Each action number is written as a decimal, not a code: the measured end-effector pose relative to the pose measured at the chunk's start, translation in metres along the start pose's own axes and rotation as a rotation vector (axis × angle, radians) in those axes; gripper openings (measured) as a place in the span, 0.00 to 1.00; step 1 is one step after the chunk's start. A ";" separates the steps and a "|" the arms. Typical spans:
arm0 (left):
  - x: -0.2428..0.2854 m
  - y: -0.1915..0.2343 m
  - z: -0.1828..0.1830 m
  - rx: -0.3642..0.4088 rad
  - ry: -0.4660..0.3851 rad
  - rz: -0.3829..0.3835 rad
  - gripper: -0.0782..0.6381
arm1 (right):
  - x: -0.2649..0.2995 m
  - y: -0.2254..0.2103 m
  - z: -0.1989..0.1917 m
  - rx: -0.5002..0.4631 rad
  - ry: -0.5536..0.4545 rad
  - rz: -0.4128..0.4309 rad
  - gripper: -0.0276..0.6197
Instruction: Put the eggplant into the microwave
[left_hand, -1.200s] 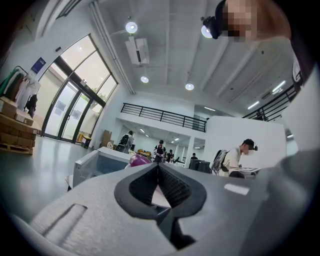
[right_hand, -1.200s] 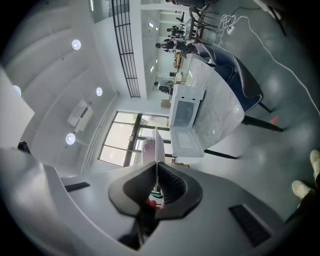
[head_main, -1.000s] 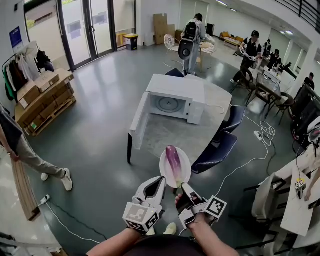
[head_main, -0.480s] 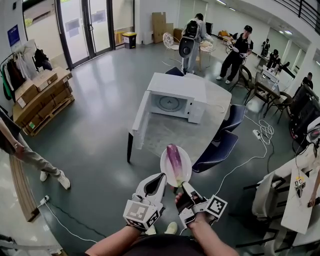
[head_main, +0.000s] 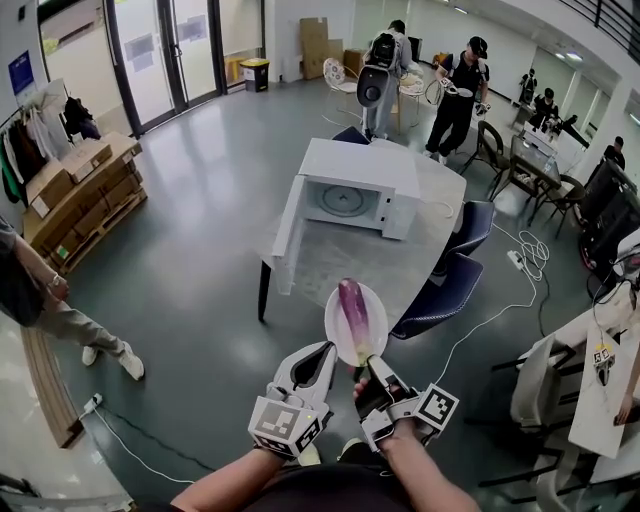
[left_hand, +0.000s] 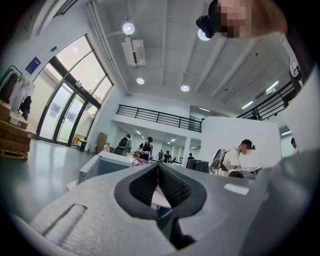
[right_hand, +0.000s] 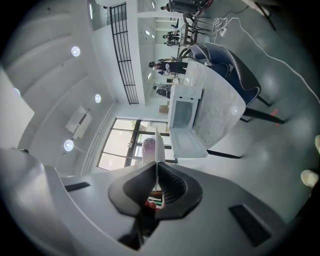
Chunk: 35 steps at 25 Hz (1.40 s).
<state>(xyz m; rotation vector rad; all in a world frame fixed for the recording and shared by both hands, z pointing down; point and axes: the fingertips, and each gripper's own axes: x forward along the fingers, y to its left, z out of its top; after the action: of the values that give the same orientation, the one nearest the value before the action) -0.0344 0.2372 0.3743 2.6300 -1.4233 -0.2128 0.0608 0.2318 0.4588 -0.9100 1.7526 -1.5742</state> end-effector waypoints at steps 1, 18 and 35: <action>0.000 0.002 0.000 -0.002 0.002 0.000 0.12 | 0.001 0.000 -0.001 0.002 -0.001 -0.001 0.07; 0.086 0.049 -0.005 -0.004 0.006 0.023 0.12 | 0.080 -0.017 0.065 0.015 0.016 -0.013 0.07; 0.200 0.096 0.015 0.003 -0.005 0.075 0.12 | 0.176 -0.031 0.149 0.052 0.061 -0.020 0.07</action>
<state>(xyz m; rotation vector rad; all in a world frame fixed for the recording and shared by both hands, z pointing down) -0.0076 0.0166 0.3672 2.5741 -1.5213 -0.2085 0.0824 0.0005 0.4743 -0.8650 1.7413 -1.6683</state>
